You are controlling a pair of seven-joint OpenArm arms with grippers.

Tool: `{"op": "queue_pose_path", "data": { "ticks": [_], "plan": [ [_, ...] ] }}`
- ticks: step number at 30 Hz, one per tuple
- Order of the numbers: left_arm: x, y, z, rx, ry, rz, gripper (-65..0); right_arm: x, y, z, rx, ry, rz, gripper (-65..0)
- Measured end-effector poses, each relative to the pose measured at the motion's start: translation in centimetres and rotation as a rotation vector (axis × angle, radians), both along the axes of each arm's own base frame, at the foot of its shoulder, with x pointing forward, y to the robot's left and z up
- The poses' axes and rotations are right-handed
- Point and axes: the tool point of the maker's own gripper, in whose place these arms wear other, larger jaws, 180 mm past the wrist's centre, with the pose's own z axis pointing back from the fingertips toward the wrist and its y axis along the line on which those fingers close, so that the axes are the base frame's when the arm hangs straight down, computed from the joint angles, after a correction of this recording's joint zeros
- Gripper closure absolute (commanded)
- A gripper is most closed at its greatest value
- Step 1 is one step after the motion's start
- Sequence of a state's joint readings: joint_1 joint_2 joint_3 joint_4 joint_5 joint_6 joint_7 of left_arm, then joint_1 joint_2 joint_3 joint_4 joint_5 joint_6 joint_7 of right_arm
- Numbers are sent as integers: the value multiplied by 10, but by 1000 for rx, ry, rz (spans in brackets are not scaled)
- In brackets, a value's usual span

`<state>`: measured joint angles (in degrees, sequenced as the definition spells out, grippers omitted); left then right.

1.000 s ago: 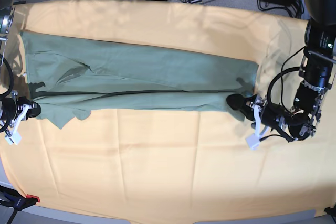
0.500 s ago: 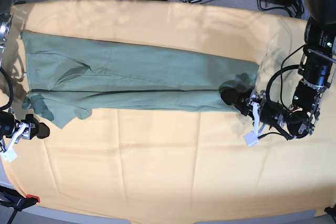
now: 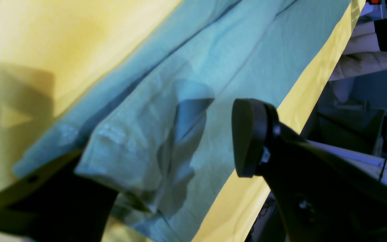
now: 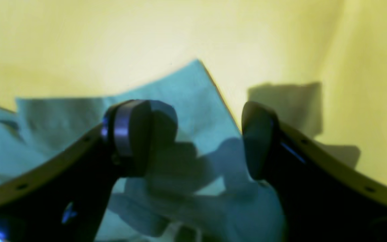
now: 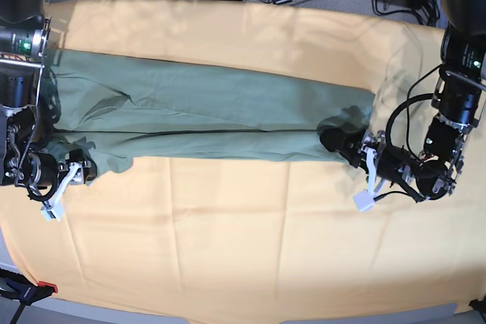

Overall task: Fold the T-shirt properly
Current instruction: 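Lay the folded edge down with both grippers and smooth it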

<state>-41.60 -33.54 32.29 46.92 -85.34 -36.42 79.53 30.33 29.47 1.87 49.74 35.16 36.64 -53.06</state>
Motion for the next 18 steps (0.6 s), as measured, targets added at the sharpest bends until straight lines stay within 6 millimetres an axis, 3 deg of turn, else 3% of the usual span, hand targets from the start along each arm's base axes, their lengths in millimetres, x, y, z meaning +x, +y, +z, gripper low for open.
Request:
{"op": "queue_pose_path", "data": {
  "ticks": [2,6,9,13,18],
  "plan": [
    [0,0,0,0,0,0,-390,1,2,1,14,-4,-1,-387],
    [0,0,0,0,0,0,-390,-6,25,9,150,12,55,-216],
    [0,0,0,-1,0,0,-390,-5,35,16,218,-1,60,-22],
    [0,0,0,0,0,0,-390,-3,36,19,230,-7,61,0],
    [-1,0,0,-4,-18,-20,-390,1,30,38,277,-40,55,0]
  ]
}}
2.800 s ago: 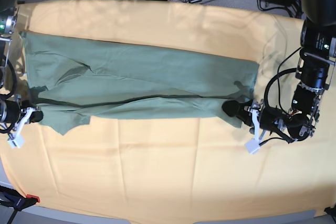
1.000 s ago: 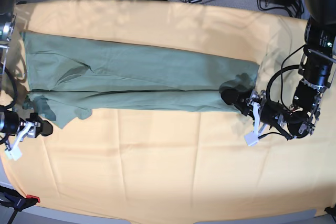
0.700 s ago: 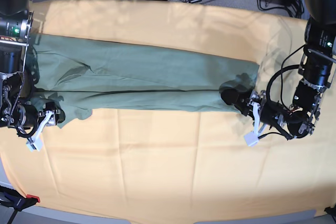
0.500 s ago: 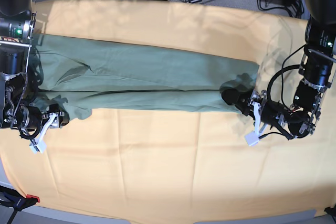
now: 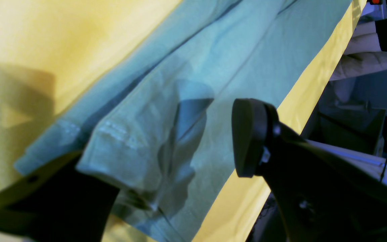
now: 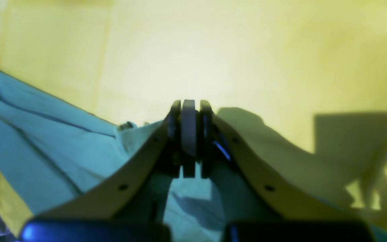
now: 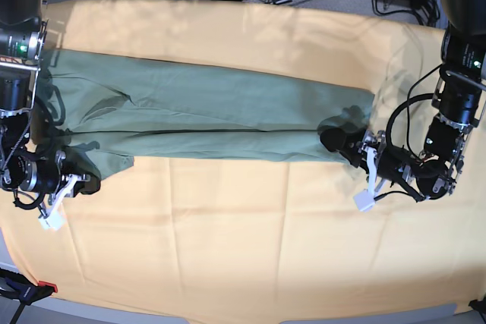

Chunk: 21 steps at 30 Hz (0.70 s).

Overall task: Fold the T-shirt properly
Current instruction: 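Lay the folded edge down with both grippers and smooth it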

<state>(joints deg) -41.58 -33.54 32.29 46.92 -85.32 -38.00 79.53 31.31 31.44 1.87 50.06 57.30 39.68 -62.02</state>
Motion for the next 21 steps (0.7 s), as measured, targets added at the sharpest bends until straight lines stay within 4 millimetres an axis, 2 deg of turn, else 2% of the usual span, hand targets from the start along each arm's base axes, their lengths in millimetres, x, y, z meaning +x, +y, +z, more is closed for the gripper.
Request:
{"op": "queue_pose_path", "data": {
  "ticks": [4,8,10,13,16,21],
  "plan": [
    [0,0,0,0,-2,-2,-390,-14,-8,11,29,46,35,0],
    [0,0,0,0,-2,-2,-390,-32,7,27,161,91,124,0],
    [0,1,0,1,-2,-1,-390,-32,16,37,240,60,131,0],
    [0,1,0,1,-3,-1,-390,-40,14,27,236,82,124,0],
    [2,2,2,3,-8,1,-390,-56,8,14,202,116,128,0],
    [8,7,7,0,-31,27,-390,-80,0,4,141,140,152,0]
  ]
}}
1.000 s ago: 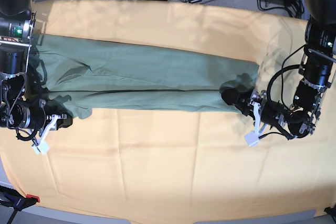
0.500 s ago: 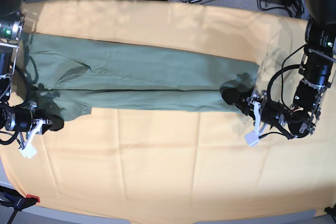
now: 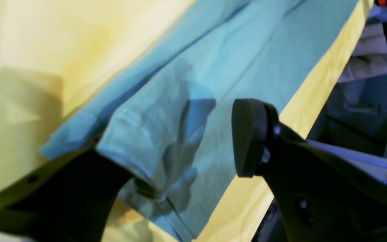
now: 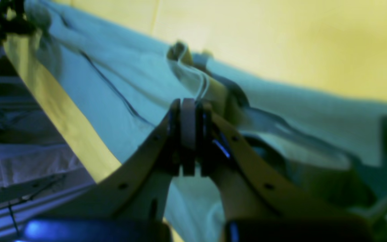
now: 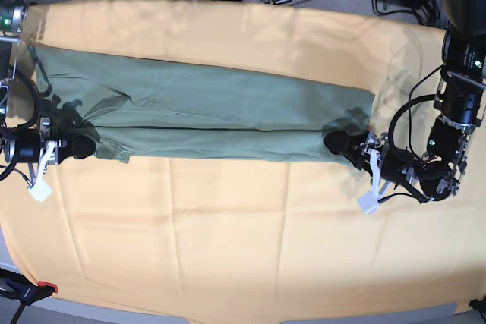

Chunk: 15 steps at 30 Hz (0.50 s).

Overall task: Fold the T-shirt properly
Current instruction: 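Lay the folded edge down with both grippers and smooth it, then open both grippers and withdraw them from the folded shirt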

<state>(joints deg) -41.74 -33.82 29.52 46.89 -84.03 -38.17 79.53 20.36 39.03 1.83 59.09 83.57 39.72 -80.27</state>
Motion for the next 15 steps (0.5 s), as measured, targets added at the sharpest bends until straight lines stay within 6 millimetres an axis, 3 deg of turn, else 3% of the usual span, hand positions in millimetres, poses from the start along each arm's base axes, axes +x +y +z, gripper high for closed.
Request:
{"op": "queue_pose_path", "data": {
  "ticks": [15],
  "plan": [
    [29,12,36,-100,-108,118,-390,-47,-1,-25,-67,69,62,0]
  ]
}}
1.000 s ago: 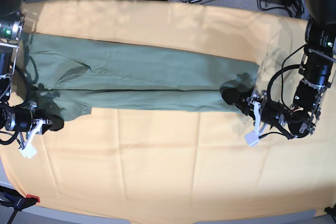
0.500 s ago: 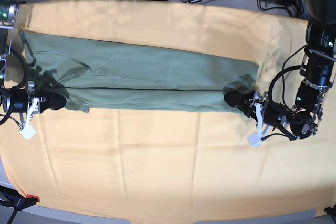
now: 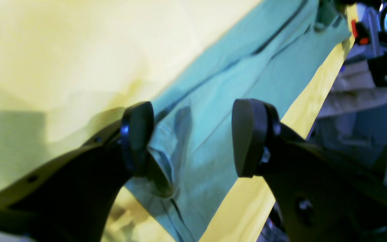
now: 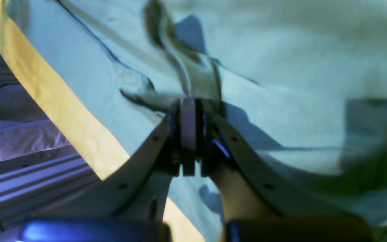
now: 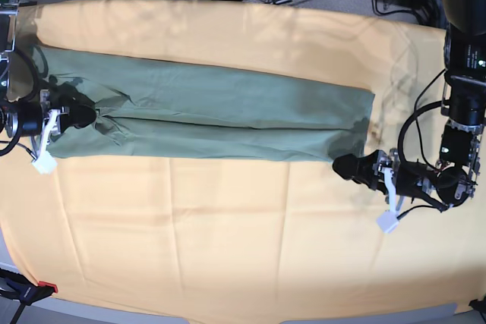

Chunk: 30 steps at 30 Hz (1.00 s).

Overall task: Fold the T-shirt properly
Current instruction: 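Open both grippers and withdraw them from the folded shirt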

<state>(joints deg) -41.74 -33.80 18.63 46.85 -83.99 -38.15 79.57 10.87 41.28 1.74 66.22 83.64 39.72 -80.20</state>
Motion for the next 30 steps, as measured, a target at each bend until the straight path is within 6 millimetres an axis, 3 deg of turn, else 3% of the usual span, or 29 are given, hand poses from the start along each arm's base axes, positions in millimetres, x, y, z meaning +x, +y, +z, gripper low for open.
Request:
{"op": "queue_pose_path", "data": {
  "ticks": [5,9,11,15,19,21,23,25,26,30],
  "plan": [
    [7,5,11,-29,-32,35,-390,-3,-10,-4,-47,15,0,-12],
    [12,8,17,-46,-50,55,-390,-7,-19,-11,-111,37,5,-262],
    [14,11,20,-50,-59,65,-390,-8,-21,-9,-110,36,3,-285],
    [20,17,32,-81,-94,103,-390,-2,-28,13,-68,-8,-7,-285],
    [30,29,51,-133,-148,164,-390,0,-62,42,-211,-53,17,-284],
    [34,38,61,-158,-177,199,-390,1,-68,54,-245,-79,33,-266],
    [38,50,72,-185,-189,253,-390,3,-64,58,-239,-93,42,-184],
    [40,68,84,-198,-209,304,-390,3,-57,54,-222,-91,46,-36],
    [40,78,90,-200,-223,330,-390,3,-54,52,-214,-90,49,0],
    [38,112,109,-190,-270,401,-390,8,-33,44,-152,-106,50,0]
  ]
}}
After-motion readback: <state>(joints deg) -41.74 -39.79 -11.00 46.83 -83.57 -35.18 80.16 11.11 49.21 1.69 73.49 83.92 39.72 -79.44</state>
